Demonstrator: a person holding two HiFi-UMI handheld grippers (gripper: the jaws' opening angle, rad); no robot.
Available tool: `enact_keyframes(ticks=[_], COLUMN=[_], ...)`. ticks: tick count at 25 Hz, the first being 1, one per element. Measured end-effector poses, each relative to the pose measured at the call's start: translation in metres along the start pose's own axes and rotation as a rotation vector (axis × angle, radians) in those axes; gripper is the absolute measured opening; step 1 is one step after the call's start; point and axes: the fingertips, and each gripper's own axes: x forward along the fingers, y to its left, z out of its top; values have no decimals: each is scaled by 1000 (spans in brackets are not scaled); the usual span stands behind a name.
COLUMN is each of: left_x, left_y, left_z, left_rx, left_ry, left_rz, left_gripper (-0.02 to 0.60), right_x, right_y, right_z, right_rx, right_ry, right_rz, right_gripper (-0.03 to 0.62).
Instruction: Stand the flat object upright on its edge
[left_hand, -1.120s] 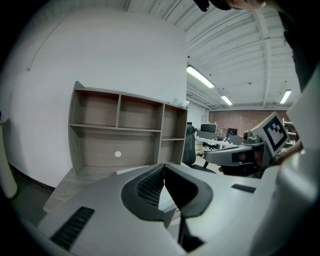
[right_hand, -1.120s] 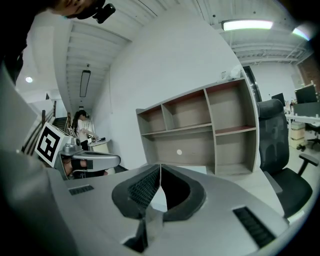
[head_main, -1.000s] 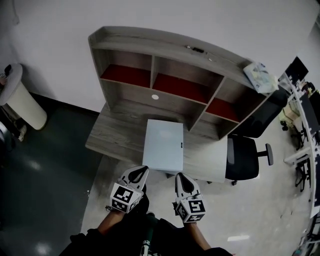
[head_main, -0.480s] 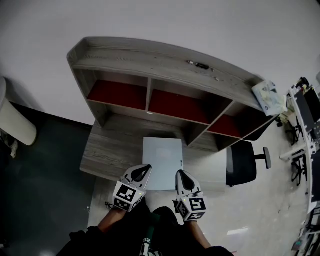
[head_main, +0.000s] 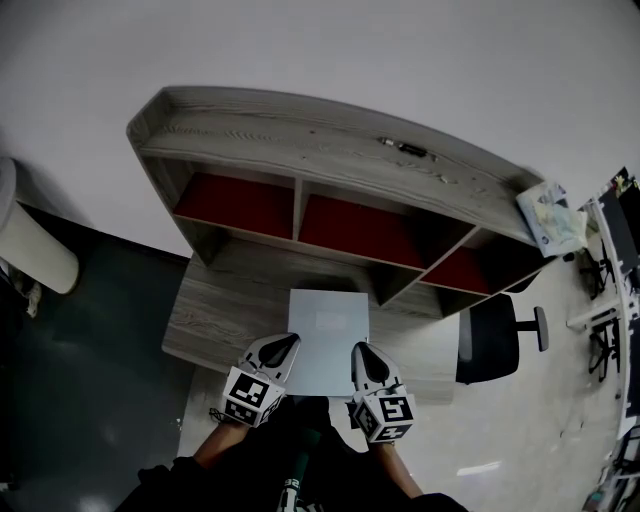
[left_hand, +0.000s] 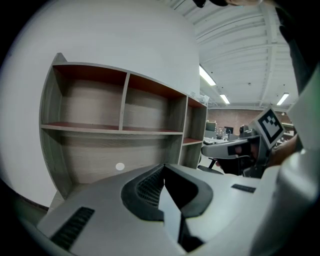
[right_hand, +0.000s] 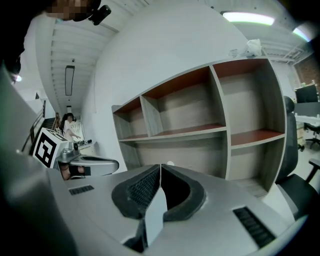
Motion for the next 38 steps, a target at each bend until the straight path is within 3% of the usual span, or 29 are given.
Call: enact_keyframes(ticks=[27, 38], left_x=[37, 44], left_y=[13, 21], left_z=[-5, -12], left_rx=[-34, -41], left_ry=[30, 50], left_rz=[70, 73], left_gripper=[11, 20], right_x=[31, 37], right_y=[-36, -50], right_z=[6, 3], right_rx=[13, -3], right_ry=[24, 27], right_rz=[71, 42], right_gripper=[35, 35])
